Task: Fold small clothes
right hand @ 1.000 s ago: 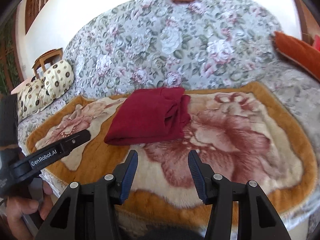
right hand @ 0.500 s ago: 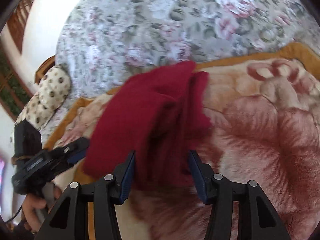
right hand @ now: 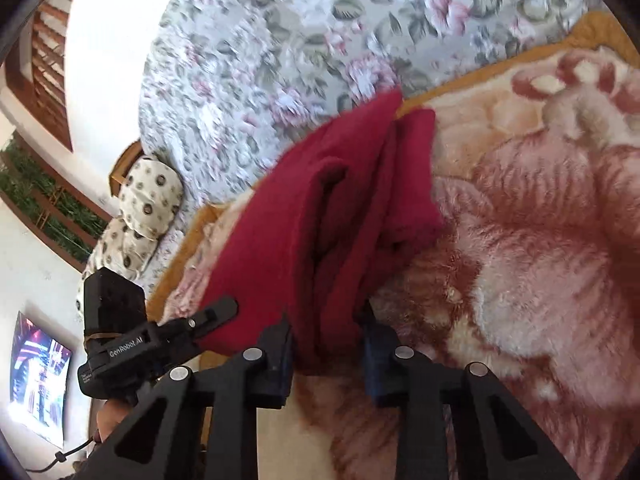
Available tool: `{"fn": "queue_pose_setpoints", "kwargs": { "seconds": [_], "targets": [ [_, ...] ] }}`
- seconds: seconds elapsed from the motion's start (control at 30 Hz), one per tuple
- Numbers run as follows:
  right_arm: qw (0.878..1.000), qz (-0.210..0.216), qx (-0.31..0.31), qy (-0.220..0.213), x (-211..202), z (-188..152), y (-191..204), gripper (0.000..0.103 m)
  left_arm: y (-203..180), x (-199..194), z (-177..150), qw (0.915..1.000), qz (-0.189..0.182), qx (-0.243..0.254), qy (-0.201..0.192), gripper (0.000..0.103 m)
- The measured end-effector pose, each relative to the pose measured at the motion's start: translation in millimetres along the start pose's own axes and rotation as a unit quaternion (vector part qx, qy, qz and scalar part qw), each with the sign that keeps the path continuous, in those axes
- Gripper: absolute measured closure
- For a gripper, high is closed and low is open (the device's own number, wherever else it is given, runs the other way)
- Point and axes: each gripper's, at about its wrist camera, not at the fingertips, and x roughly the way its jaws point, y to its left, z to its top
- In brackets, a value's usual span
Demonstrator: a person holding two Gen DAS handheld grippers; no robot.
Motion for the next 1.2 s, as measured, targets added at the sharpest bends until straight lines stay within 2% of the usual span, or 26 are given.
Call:
{"fn": "queue_pose_setpoints", "kwargs": {
  "seconds": [0.07, 0.13, 0.17, 0.2, 0.27, 0.33, 0.37, 0.4, 0.43, 0.47, 0.53, 0.6, 0.63, 0.67, 0.73, 0.77, 0.87, 0.93, 1.03, 1.2],
  "targets": [
    [1.000, 0.003, 0.002, 0.005, -10.7, -7.1, 3.9, 0.077, -7.0, -4.4, -8.7, 0.9998, 0.003, 0.020, 0.004, 0.075],
    [1.000, -0.020, 0.012, 0.019, -16.9, -13.5, 2.0, 0.071, -10.4, -2.3, -15.9, 0.9988, 0.035, 0.029, 0.019, 0.065],
    [0.999, -0.033, 0.020, 0.019, -20.7, -16.7, 0.3, 0.063, -10.9, -2.0, -16.3, 0.9981, 0.053, 0.026, 0.021, 0.051],
    [0.999, -0.039, 0.027, 0.015, -26.3, -20.8, -0.1, 0.062, -12.6, -7.3, -18.7, 0.9971, 0.072, 0.023, 0.012, 0.039],
    [0.999, -0.050, 0.019, 0.001, -46.1, -38.0, 8.7, 0.062, -20.1, -22.3, -25.5, 0.9948, 0.093, 0.037, -0.019, 0.030],
    [0.996, -0.077, -0.034, -0.012, -63.7, -55.0, 29.7, 0.062, -33.3, -41.1, -36.9, 0.9902, 0.110, 0.062, -0.060, 0.020],
    [0.994, -0.091, -0.063, -0.015, -68.4, -63.0, 39.1, 0.062, -41.2, -48.3, -44.0, 0.9864, 0.122, 0.079, -0.078, 0.011],
    [0.989, -0.110, -0.096, -0.018, -72.8, -72.4, 50.2, 0.062, -54.1, -54.7, -54.7, 0.9794, 0.146, 0.108, -0.089, 0.000],
    [0.981, -0.138, -0.135, -0.023, -77.2, -83.8, 63.9, 0.062, -61.2, -54.4, -59.4, 0.9743, 0.164, 0.124, -0.092, 0.000],
    [0.974, -0.158, -0.158, -0.031, -80.5, -89.5, 71.3, 0.062, -72.6, -54.3, -68.9, 0.9640, 0.198, 0.149, -0.096, 0.000],
    [0.956, -0.214, -0.193, -0.058, -87.0, -99.2, 85.4, 0.062, -86.4, -53.8, -78.6, 0.9478, 0.243, 0.173, -0.114, 0.000],
    [0.946, -0.235, -0.207, -0.080, -91.0, -104.3, 92.3, 0.062, -97.6, -54.5, -86.0, 0.9278, 0.296, 0.183, -0.134, 0.000],
    [0.941, -0.245, -0.215, -0.090, -93.6, -106.6, 95.9, 0.062, -100.0, -54.6, -88.8, 0.9229, 0.307, 0.185, -0.140, 0.000],
    [0.938, -0.252, -0.219, -0.094, -93.5, -106.9, 97.3, 0.062, -101.4, -55.4, -90.1, 0.9234, 0.304, 0.185, -0.143, 0.000],
    [0.932, -0.266, -0.224, -0.107, -96.6, -108.8, 99.9, 0.062, -97.5, -55.2, -92.9, 0.9382, 0.268, 0.173, -0.134, 0.000],
    [0.930, -0.268, -0.227, -0.111, -98.8, -110.0, 100.8, 0.062, -90.0, -53.1, -94.2, 0.9496, 0.243, 0.156, -0.123, 0.000],
    [0.926, -0.270, -0.237, -0.116, -102.4, -112.2, 104.6, 0.062, -78.8, -49.0, -97.5, 0.9656, 0.202, 0.127, -0.104, 0.000],
    [0.925, -0.269, -0.241, -0.114, -101.2, -112.3, 104.4, 0.062, -81.8, -47.4, -97.6, 0.9670, 0.200, 0.125, -0.098, 0.000],
    [0.926, -0.267, -0.246, -0.104, -95.5, -111.4, 106.8, 0.062, -86.8, -41.9, -102.1, 0.9609, 0.226, 0.132, -0.091, 0.000],
    [0.926, -0.267, -0.248, -0.097, -92.7, -111.7, 106.5, 0.062, -91.8, -34.5, -106.2, 0.9569, 0.237, 0.147, -0.082, 0.000]
  ]
}}
